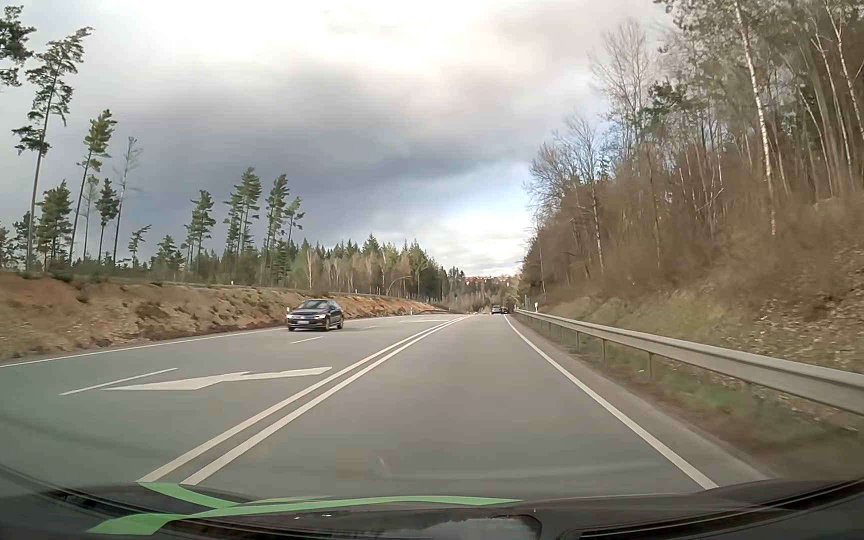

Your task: Follow the waypoints while adhering to traffic rules and regulations

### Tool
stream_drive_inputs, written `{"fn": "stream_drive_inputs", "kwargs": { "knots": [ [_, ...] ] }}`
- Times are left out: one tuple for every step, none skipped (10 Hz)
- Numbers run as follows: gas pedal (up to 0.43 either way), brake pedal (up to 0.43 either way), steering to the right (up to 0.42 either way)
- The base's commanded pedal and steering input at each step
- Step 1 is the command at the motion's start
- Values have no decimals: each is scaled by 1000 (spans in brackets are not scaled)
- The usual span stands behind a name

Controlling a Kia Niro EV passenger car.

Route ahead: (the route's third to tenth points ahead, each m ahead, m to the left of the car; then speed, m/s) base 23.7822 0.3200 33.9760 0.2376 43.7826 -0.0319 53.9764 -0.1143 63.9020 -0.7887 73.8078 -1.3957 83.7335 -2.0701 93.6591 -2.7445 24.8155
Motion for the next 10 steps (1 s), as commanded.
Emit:
{"fn": "stream_drive_inputs", "kwargs": {
  "knots": [
    [118,0,5],
    [118,0,5],
    [118,0,6],
    [110,0,6],
    [110,0,6],
    [110,0,5],
    [110,0,6],
    [110,0,5],
    [110,0,5],
    [110,0,5]
  ]
}}
